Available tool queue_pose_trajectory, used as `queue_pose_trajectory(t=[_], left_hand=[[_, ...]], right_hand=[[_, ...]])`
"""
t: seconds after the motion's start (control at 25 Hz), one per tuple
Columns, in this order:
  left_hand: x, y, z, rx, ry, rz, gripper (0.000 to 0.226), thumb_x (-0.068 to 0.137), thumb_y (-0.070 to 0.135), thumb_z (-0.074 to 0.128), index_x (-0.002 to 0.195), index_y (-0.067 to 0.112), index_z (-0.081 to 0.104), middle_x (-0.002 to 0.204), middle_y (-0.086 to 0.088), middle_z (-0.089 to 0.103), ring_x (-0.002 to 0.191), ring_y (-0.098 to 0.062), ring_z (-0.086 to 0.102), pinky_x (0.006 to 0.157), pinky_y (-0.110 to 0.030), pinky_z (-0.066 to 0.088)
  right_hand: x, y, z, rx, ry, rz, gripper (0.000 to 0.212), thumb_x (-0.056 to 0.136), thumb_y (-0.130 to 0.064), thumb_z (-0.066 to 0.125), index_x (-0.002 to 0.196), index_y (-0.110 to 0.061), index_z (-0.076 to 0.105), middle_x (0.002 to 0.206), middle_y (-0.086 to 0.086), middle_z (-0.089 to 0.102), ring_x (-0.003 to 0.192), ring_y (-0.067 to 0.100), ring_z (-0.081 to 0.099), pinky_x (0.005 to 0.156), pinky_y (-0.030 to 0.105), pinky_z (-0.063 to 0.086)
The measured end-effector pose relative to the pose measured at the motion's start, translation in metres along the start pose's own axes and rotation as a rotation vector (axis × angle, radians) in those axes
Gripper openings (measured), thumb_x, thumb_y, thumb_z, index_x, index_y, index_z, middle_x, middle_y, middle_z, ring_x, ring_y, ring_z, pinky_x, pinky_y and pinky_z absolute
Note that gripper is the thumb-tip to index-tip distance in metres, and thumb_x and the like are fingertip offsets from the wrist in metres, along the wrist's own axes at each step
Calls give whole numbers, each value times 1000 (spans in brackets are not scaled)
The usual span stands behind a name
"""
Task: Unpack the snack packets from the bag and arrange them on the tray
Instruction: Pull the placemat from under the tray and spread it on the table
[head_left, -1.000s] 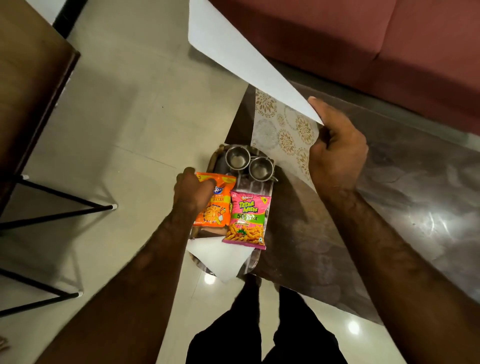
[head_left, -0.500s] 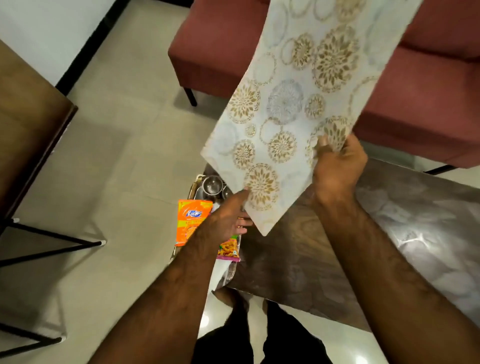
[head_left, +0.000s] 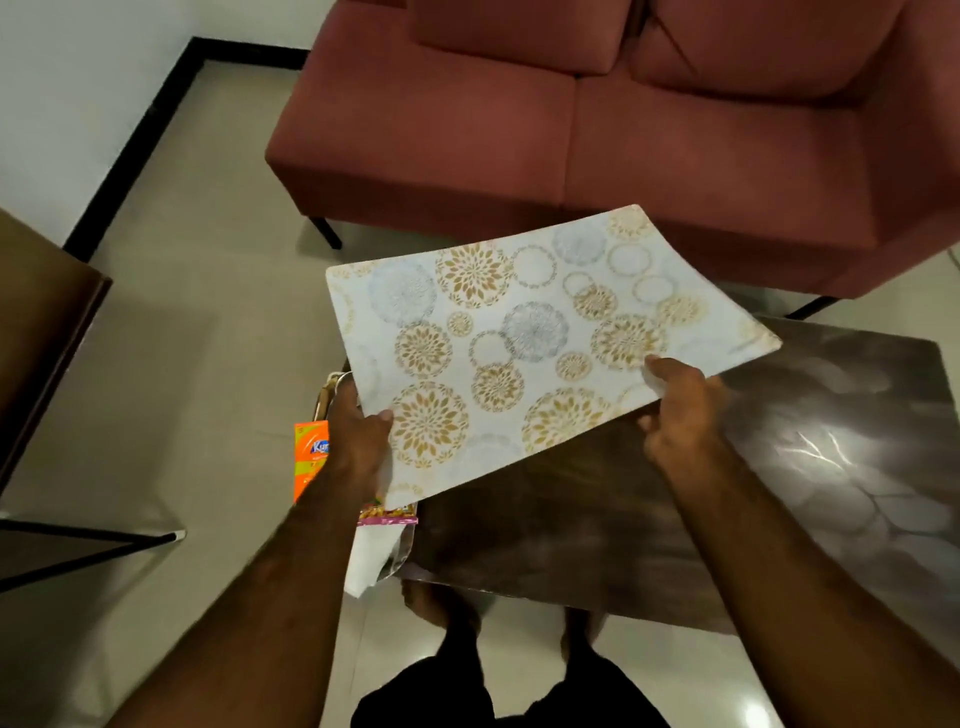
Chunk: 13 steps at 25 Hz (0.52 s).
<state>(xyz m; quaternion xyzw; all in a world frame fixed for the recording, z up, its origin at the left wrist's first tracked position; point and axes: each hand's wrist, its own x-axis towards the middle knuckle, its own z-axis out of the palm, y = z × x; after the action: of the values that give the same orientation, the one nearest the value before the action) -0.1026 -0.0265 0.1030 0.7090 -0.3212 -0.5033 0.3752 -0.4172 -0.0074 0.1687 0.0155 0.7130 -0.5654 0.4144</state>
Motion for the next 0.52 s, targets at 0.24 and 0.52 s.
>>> queue_pose_trajectory(t=[0.24, 0.52], left_hand=[[-51, -1, 48, 189, 0, 45, 52, 92, -10, 54, 138, 14, 54, 126, -9, 66, 99, -20, 66, 69, -25, 54], [-108, -22, 183, 368, -47, -53, 36, 98, -2, 53, 133, 8, 52, 127, -15, 64, 88, -20, 65, 58, -31, 54]], right_hand=[[83, -38, -132, -197, -16, -8, 48, 90, -3, 70, 136, -17, 67, 124, 11, 78, 103, 30, 78, 94, 57, 63], [169, -60, -282, -555, -59, 34, 34, 92, 13, 62, 120, -6, 69, 117, 22, 78, 89, 36, 78, 69, 44, 64]])
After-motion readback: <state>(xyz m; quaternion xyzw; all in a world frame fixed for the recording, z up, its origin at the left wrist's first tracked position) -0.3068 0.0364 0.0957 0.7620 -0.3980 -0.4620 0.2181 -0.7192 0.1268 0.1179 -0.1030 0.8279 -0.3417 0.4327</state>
